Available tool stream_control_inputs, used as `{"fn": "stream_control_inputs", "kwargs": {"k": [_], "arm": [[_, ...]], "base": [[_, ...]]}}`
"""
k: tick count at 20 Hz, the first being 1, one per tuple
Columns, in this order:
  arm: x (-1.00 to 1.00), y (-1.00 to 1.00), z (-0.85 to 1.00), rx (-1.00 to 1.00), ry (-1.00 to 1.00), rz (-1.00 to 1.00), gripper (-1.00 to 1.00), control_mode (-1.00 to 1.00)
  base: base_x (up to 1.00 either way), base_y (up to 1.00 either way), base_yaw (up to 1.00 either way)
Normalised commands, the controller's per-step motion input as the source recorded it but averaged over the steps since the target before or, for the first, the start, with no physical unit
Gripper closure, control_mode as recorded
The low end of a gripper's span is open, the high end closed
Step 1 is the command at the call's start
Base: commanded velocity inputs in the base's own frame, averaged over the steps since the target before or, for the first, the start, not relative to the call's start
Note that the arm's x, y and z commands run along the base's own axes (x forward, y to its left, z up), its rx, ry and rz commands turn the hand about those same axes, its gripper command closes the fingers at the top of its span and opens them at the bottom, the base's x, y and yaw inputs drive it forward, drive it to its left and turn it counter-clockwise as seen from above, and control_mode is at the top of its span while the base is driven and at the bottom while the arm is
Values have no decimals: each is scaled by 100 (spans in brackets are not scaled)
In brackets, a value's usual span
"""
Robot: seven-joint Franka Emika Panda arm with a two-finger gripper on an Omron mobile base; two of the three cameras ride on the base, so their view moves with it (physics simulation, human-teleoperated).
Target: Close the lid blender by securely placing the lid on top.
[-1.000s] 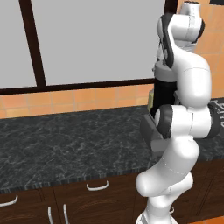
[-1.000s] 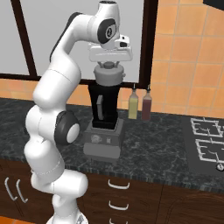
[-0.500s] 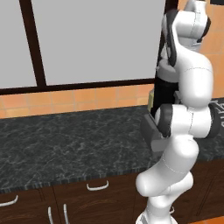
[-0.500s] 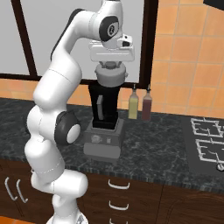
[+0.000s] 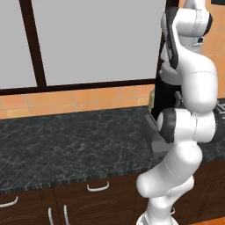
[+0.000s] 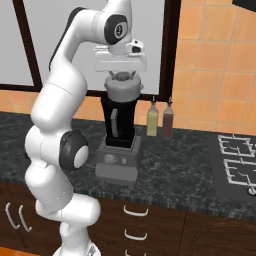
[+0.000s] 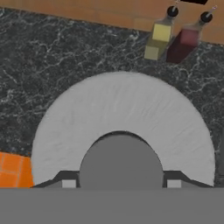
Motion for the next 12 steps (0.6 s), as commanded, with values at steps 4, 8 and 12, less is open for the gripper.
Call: {"fn": "stream_control_inputs", "kwargs": {"k": [4, 8, 12], "arm": [[0, 58, 45, -7, 26, 0, 100, -100], [-13, 9, 6, -4, 14, 0, 100, -100], [-4, -15, -16, 0, 0, 0, 100, -100]], "base": [[0, 0, 0], [0, 0, 0], [0, 0, 0]]}}
